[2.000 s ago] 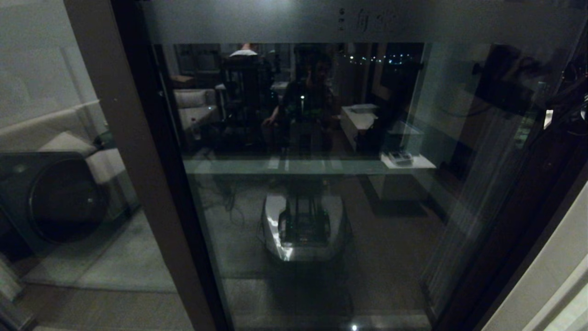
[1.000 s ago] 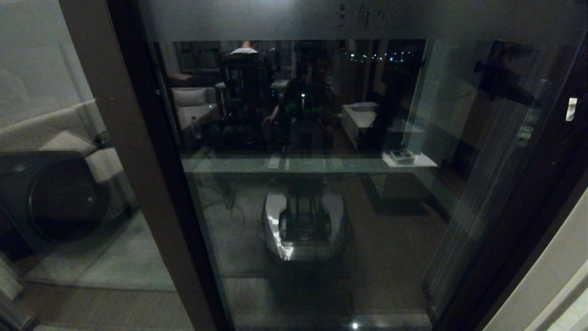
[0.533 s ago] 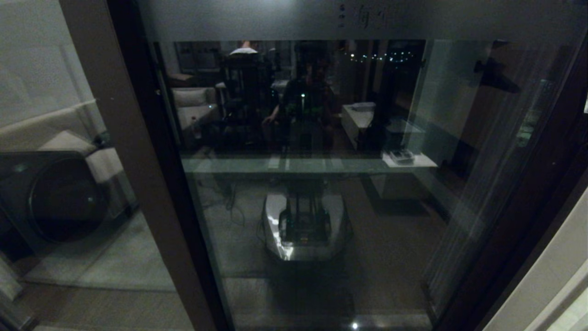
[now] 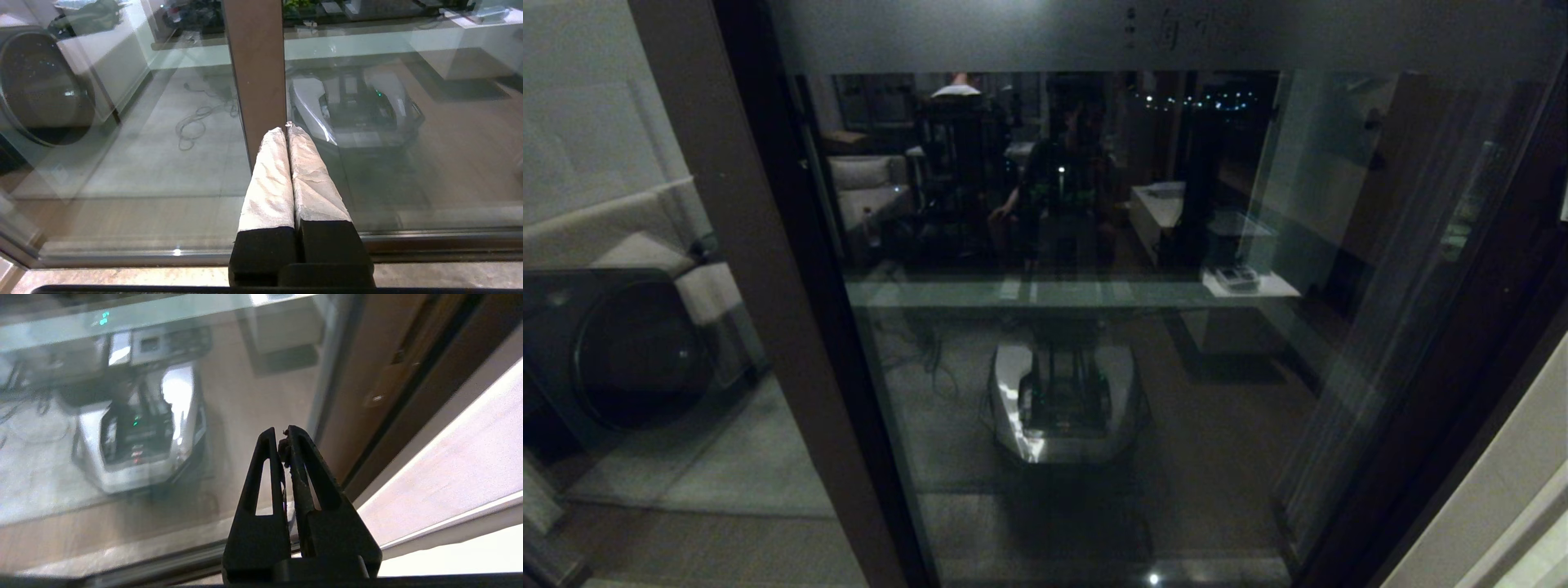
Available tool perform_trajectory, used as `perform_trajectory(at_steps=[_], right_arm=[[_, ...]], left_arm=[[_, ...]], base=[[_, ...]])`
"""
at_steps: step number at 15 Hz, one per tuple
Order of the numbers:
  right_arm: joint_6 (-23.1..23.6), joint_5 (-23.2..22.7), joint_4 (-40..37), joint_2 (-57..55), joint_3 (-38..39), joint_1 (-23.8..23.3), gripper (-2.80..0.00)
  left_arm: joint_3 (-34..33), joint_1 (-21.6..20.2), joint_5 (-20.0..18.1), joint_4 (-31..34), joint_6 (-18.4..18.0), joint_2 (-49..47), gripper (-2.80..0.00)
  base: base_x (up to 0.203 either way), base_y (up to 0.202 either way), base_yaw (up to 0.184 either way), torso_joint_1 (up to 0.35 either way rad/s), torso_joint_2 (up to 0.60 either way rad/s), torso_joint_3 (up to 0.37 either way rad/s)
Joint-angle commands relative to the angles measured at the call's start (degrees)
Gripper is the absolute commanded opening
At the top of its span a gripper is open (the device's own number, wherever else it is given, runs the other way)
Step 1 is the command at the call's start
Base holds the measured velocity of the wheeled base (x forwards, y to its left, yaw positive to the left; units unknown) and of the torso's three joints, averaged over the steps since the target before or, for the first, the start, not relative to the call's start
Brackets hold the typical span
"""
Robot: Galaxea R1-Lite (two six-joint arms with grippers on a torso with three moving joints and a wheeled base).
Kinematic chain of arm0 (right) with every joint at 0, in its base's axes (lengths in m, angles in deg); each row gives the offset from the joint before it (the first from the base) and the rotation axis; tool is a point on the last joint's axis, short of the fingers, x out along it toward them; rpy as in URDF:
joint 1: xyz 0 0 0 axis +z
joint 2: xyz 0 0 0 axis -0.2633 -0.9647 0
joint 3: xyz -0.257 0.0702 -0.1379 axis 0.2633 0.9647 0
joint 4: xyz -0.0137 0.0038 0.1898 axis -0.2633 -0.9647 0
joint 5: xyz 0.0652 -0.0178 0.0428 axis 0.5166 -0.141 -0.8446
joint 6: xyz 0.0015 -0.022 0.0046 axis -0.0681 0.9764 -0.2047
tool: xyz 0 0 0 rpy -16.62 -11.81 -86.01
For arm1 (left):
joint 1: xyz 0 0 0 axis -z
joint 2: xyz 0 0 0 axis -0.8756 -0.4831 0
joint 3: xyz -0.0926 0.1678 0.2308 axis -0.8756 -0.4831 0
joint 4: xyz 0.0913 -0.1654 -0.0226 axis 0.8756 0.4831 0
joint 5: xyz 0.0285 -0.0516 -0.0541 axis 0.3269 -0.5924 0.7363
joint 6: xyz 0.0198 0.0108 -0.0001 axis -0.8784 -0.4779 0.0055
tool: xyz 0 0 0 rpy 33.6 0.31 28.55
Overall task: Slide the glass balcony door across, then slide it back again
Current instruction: Open the slid door
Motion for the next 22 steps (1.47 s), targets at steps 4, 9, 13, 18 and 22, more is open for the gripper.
perform_trajectory(at_steps=[4, 9, 13, 18, 22], right_arm=[[0.0, 0.3, 0.0, 1.0, 0.6, -0.2, -2.80], [0.0, 1.9, -0.3, -3.8, -3.3, -3.7, -2.80], [0.0, 1.1, -0.3, -8.5, -7.1, -5.5, 0.00], [-0.1, -11.9, -5.4, -12.3, -14.8, -10.3, 0.00], [-0.3, -13.0, -6.9, -18.6, -20.6, -11.1, 0.00]], left_arm=[[0.0, 0.0, 0.0, 0.0, 0.0, 0.0, -2.80], [0.0, 0.0, 0.0, 0.0, 0.0, 0.0, -2.80], [0.0, -0.1, 0.0, 0.0, 0.0, 0.0, -2.80], [0.0, 0.0, 0.1, 0.0, 0.0, 0.0, -2.80], [0.0, 0.0, 0.0, 0.0, 0.0, 0.0, -2.80]], base=[[0.000, 0.000, 0.000, 0.000, 0.00, 0.000], [0.000, 0.000, 0.000, 0.000, 0.00, 0.000], [0.000, 0.000, 0.000, 0.000, 0.00, 0.000], [0.000, 0.000, 0.000, 0.000, 0.00, 0.000], [0.000, 0.000, 0.000, 0.000, 0.00, 0.000]])
